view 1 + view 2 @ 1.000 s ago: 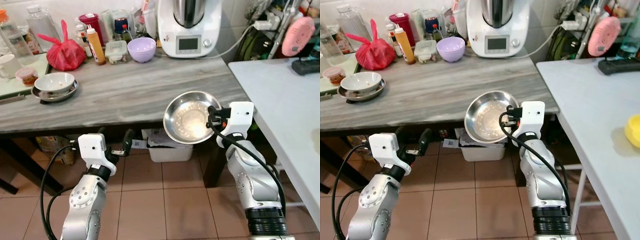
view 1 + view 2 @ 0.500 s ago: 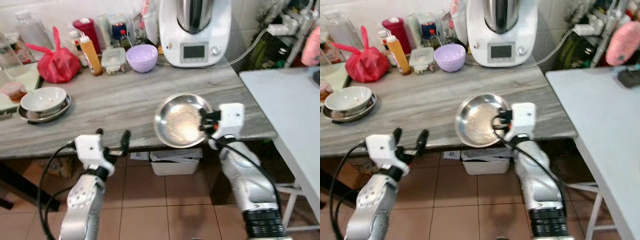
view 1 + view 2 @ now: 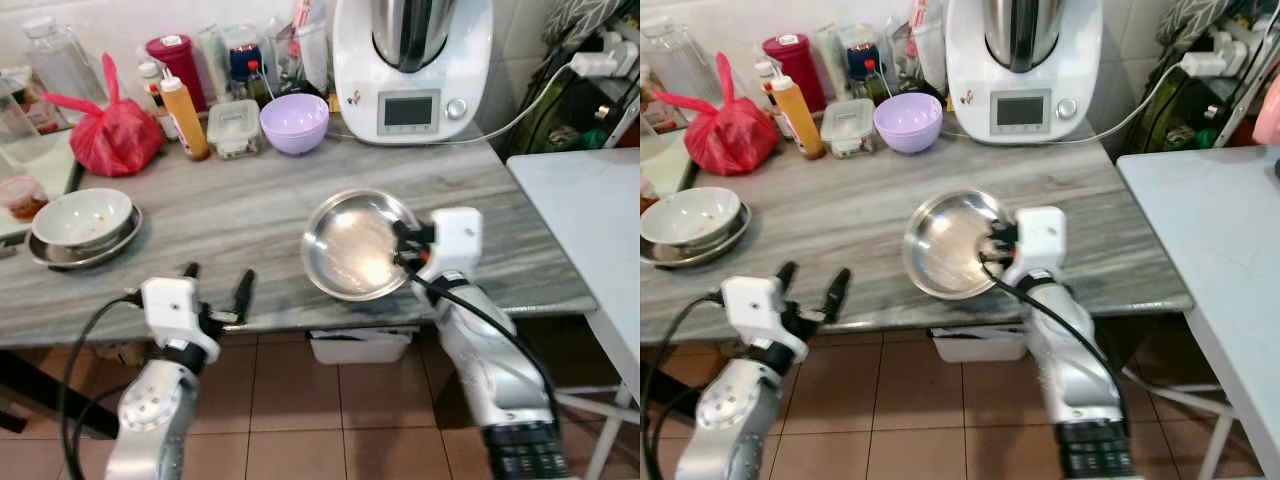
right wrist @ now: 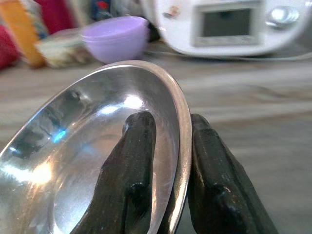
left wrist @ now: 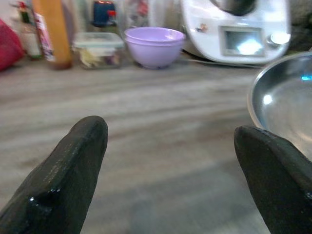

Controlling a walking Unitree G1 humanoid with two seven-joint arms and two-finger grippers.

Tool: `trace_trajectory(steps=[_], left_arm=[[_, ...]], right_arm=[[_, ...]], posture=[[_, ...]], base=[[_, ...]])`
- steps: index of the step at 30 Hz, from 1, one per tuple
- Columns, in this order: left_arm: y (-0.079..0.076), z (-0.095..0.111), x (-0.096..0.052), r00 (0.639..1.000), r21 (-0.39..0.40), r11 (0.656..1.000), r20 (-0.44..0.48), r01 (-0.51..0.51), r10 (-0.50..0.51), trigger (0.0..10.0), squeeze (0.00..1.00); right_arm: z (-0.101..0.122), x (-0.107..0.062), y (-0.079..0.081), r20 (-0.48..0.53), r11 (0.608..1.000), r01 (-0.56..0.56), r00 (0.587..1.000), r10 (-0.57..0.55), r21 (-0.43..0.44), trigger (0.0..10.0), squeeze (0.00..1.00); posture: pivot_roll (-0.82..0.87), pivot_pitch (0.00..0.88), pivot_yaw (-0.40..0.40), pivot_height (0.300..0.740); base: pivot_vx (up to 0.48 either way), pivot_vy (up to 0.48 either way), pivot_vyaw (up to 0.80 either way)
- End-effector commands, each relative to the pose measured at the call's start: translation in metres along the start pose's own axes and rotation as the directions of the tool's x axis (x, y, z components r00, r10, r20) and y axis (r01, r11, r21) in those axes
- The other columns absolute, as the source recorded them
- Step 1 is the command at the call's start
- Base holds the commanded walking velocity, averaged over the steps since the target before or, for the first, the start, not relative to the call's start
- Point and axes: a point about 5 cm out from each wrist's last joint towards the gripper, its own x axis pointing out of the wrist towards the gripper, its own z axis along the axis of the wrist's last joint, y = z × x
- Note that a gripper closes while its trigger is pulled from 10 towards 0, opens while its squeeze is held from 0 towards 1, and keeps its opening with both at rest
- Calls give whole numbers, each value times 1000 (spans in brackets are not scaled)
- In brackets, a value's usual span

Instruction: Setting the table

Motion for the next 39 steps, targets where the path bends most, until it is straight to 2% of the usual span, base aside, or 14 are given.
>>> trace_trajectory(steps=[1, 6, 16, 28, 32, 36, 39], left_arm=[[8, 0, -9, 1000, 25, 1000, -16, -5, 6, 10000, 0], [1, -1, -18, 994, 25, 994, -41, 106, -105, 10000, 0], [-2, -1, -24, 982, 26, 984, -74, 174, -172, 10000, 0], [-3, -1, -33, 978, 25, 982, -97, 189, -186, 10000, 0], [-2, 0, -36, 976, 25, 980, -108, 195, -191, 10000, 0], [1, 0, -44, 974, 27, 980, -123, 195, -191, 10000, 0], [1, -1, -47, 971, 30, 979, -136, 203, -197, 10000, 0]], right_arm=[[6, 3, 14, 25, 998, -53, 998, 53, 20, 10000, 0], [-1, 4, 24, 2, 995, -84, 996, 84, 51, 10000, 0], [-14, 15, 42, -47, 985, -126, 990, 132, 116, 10000, 0], [-19, 37, 59, -80, 970, -149, 983, 167, 191, 10000, 0], [-18, 42, 61, -80, 970, -149, 983, 167, 190, 10000, 0], [-17, 51, 57, -87, 976, -99, 989, 118, 196, 10000, 0], [-18, 56, 58, -97, 970, -96, 988, 120, 222, 10000, 0]], posture=[[-89, 82, 72, 740], [-78, 93, 77, 740], [-62, 103, 89, 740], [-22, 113, 85, 740], [-10, 120, 82, 740], [19, 126, 72, 740], [23, 125, 72, 740]], base=[[0, 0, 0], [0, 0, 0], [0, 0, 0], [0, 0, 0], [0, 0, 0], [0, 0, 0], [0, 0, 0]])
